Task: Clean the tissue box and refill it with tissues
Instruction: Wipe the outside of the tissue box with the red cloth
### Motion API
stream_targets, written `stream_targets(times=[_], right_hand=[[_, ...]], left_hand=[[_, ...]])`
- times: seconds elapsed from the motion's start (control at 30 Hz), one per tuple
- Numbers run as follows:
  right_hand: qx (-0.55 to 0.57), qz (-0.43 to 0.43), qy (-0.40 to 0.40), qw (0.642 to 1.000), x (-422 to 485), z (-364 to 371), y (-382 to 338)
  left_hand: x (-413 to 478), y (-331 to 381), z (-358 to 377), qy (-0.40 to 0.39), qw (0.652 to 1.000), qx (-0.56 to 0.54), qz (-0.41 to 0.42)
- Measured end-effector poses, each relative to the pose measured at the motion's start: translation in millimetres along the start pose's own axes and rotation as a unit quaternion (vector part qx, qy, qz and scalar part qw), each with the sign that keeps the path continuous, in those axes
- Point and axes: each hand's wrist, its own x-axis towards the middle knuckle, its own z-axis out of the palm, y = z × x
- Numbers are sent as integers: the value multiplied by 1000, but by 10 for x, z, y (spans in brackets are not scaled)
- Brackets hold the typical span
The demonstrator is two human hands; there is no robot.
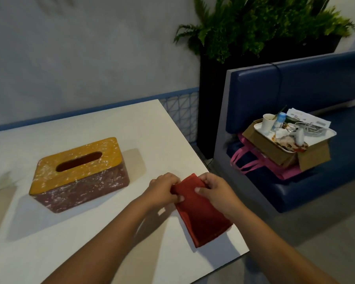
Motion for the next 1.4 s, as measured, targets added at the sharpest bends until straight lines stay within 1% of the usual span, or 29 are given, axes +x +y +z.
stream_targets(times=[0.07,0.13,0.2,0.27,0.33,0.43,0.5,0.53,0.7,0.77,0.83,0.9,0.93,1.0,1.03,1.07,1.13,1.2,1.27,1.33,1.4], right_hand=[[28,-12,2,1000,-7,-8,-23],[37,-22,28,999,-6,10,-38],[10,-43,78,996,-23,52,-58],[-23,-87,109,990,-78,116,-77],[-42,-150,101,983,-142,204,-68],[-65,-215,43,973,-224,359,-22],[-91,-242,14,966,-250,502,4],[-96,-243,12,965,-260,586,-10],[-40,-231,45,971,-239,1027,-142],[13,-224,31,974,-232,1155,-233],[74,-187,6,980,-222,1295,-370],[150,-114,-23,982,-151,1396,-467],[195,-71,-34,978,-100,1441,-516],[256,-23,-29,966,-8,1471,-605],[266,-15,-15,964,45,1513,-661],[270,-11,3,963,103,1512,-701],[268,-11,36,963,228,1539,-797],[261,-5,52,964,366,1556,-861],[253,3,62,965,495,1610,-877],[238,12,72,969,580,1676,-864],[220,16,71,973,614,1748,-836]], left_hand=[[-69,-20,-55,-6,994,-113,-2],[-152,-9,-117,-3,979,-205,-4],[-223,36,-176,10,964,-264,-7],[-277,92,-232,32,952,-302,-17],[-341,174,-291,57,940,-335,-24],[-448,288,-396,97,927,-361,-35],[-530,332,-470,122,920,-369,-51],[-569,338,-502,130,917,-373,-58],[-792,282,-650,163,904,-387,-83],[-884,213,-735,176,896,-397,-89],[-976,80,-875,177,891,-406,-99],[-1067,-63,-1044,188,880,-417,-128],[-1120,-164,-1127,215,880,-400,-138],[-1216,-416,-1265,294,897,-289,-159],[-1280,-591,-1345,335,893,-246,-174],[-1331,-744,-1409,365,881,-227,-198],[-1383,-1142,-1518,401,850,-233,-248],[-1358,-1499,-1610,393,839,-231,-297],[-1296,-1753,-1675,360,841,-233,-331],[-1219,-1871,-1694,323,847,-247,-343],[-1150,-1906,-1686,291,858,-256,-338]])
